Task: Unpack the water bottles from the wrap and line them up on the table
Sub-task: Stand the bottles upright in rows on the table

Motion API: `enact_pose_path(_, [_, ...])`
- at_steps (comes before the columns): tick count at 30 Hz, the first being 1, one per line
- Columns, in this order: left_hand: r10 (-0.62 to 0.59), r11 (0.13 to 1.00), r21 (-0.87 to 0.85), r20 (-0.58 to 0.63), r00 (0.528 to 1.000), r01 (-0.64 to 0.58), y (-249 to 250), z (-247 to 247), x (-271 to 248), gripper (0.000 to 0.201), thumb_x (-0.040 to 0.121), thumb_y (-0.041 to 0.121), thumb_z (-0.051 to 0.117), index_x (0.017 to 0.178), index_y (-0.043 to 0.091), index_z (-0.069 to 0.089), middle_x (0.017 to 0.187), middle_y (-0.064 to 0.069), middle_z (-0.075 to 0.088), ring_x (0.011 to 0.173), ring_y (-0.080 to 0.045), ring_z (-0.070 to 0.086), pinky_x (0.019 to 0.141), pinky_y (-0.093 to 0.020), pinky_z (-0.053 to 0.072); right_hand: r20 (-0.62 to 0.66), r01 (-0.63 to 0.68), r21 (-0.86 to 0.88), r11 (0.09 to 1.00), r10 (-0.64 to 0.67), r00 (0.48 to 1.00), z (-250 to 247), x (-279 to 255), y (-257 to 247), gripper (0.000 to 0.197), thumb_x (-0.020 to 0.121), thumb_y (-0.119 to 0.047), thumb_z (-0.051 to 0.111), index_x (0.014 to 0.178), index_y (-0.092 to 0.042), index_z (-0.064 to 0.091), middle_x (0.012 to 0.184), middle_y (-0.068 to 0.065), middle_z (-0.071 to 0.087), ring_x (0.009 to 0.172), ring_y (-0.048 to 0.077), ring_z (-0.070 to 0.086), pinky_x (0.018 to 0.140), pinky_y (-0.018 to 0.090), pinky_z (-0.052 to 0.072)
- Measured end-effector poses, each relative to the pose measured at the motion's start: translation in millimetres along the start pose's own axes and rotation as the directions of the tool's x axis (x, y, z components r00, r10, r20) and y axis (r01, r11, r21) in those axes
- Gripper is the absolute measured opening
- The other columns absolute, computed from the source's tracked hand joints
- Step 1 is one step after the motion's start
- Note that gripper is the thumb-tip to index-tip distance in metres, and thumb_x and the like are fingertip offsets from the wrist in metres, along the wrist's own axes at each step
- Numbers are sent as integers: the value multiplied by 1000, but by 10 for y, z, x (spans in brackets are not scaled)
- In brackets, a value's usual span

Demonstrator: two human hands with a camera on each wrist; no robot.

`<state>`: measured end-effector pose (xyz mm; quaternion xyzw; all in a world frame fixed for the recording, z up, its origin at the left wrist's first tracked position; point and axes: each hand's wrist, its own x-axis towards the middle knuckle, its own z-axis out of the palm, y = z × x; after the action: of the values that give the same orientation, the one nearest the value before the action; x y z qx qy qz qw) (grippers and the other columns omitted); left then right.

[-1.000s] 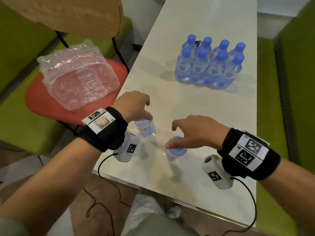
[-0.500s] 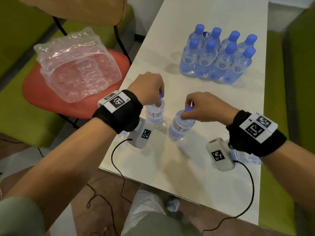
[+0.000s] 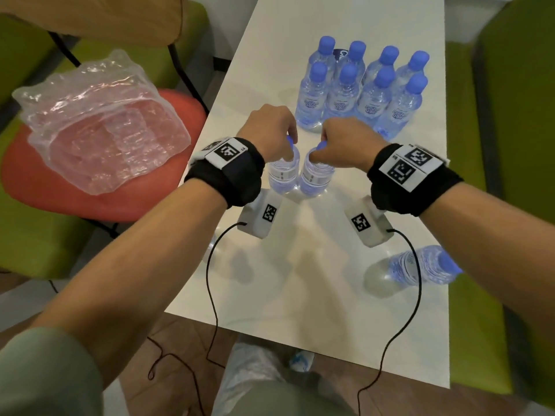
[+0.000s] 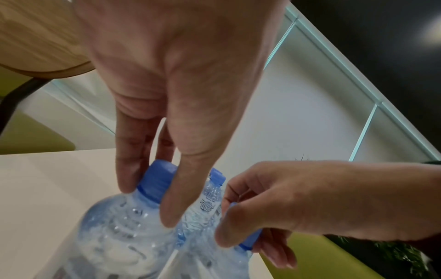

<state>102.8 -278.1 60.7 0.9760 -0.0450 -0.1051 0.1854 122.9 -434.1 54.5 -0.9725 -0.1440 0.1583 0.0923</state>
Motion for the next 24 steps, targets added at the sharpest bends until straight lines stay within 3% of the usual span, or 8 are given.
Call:
enact_pose_path(3, [-3, 1000, -30, -26, 1000, 2, -58, 14, -6, 33, 75, 22, 78, 107, 17, 70, 112, -4, 65, 103, -26, 60, 77, -26, 36, -21, 24, -2, 1000, -24, 999, 25, -25, 62, 32, 85, -38, 64, 96, -11, 51, 94, 10, 60, 83, 28, 53, 67, 32, 39])
enact_pose_path(5, [13, 999, -40, -25, 1000, -14, -87, 3, -25, 37, 76, 18, 77, 112, 18, 68, 115, -3, 65, 104, -25, 59, 78, -25, 35, -9, 57, -3, 998, -57, 998, 2, -69, 96, 39, 85, -42, 64, 108, -12, 54, 98, 8, 60, 89, 28, 55, 70, 32, 40])
enact_pose_path(9, [33, 999, -20, -30, 999, -33, -110, -24, -55, 35, 77, 14, 74, 112, 17, 71, 111, -3, 70, 99, -27, 62, 78, -25, 38, 7, 112, -16, 994, -112, 994, -16, -135, 157, 36, 90, -34, 62, 120, -14, 57, 112, 11, 62, 100, 31, 56, 73, 31, 36])
enact_pose_path(13, [-40, 999, 10, -82, 996, 41, -86, -9, -48, 39, 73, 39, 80, 96, 9, 72, 92, -7, 70, 84, -27, 60, 71, -28, 35, -34, 37, -32, 999, -38, 999, 49, -138, 136, 44, 91, -46, 60, 113, -7, 56, 100, 12, 60, 87, 30, 52, 70, 33, 38])
enact_pose_path(15, [-51, 998, 25, -97, 994, 53, -82, 14, -43, 44, 73, 45, 78, 96, 9, 68, 92, -8, 68, 84, -27, 58, 71, -30, 34, -30, 31, -26, 999, -32, 999, 54, -141, 134, 49, 91, -49, 60, 115, -6, 55, 98, 11, 58, 89, 30, 53, 72, 34, 40])
enact_pose_path(19, [9, 999, 46, -70, 997, -6, -111, 31, -46, 45, 76, 30, 79, 116, 15, 66, 114, -6, 67, 107, -28, 58, 85, -33, 39, -7, 80, 24, 997, -80, 997, 28, -159, 172, 42, 89, -37, 65, 122, -14, 54, 111, 12, 62, 95, 28, 54, 73, 32, 38])
enact_pose_path(21, [12, 998, 68, -63, 998, -8, -112, 29, -35, 41, 76, 24, 79, 114, 16, 68, 113, -6, 68, 105, -28, 59, 81, -30, 37, -7, 91, 37, 995, -91, 996, 22, -163, 184, 38, 89, -33, 65, 122, -15, 55, 112, 11, 63, 90, 24, 50, 74, 31, 37])
enact_pose_path(24, [-19, 997, 78, -65, 998, 24, -84, 24, -18, 38, 73, 30, 81, 105, 14, 72, 104, -7, 71, 94, -28, 62, 73, -29, 36, -21, 66, 43, 997, -65, 998, 32, -153, 180, 38, 89, -35, 65, 120, -14, 56, 111, 12, 63, 91, 27, 53, 74, 32, 38])
